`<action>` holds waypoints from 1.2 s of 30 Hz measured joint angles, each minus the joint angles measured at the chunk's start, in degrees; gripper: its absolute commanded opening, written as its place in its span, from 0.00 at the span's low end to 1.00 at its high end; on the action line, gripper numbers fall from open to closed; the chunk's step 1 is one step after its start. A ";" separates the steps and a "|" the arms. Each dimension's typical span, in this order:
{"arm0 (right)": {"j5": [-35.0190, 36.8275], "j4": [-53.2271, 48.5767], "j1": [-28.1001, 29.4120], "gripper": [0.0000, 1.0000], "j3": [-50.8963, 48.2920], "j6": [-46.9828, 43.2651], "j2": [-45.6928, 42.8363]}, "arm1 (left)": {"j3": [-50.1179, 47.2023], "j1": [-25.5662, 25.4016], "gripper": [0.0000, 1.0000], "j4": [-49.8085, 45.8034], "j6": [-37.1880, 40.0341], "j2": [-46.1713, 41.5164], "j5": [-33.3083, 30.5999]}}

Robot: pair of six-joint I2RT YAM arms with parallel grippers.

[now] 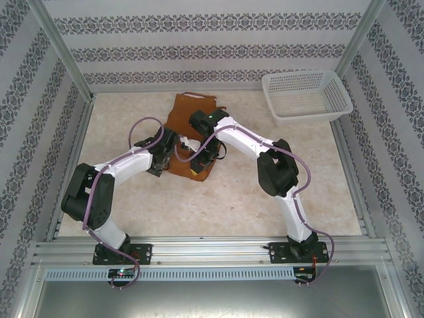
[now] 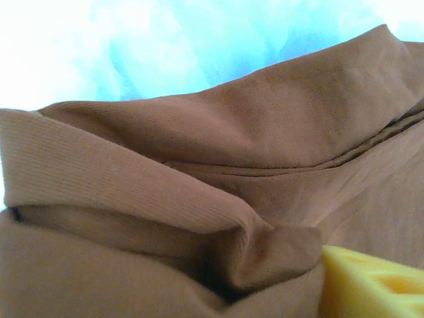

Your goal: Roll up the long pants

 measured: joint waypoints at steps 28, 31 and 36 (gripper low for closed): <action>75.54 38.51 20.85 0.53 -30.93 -13.94 -10.14 | 6.27 -0.07 0.00 -4.63 3.43 4.13 5.66; 75.41 41.24 17.77 0.00 -29.79 -16.37 -10.05 | 5.55 -0.07 0.00 -4.68 3.56 2.34 6.05; 68.39 38.25 15.39 0.00 -25.64 -16.61 -9.75 | 4.92 0.55 0.10 -3.98 3.34 -0.44 5.60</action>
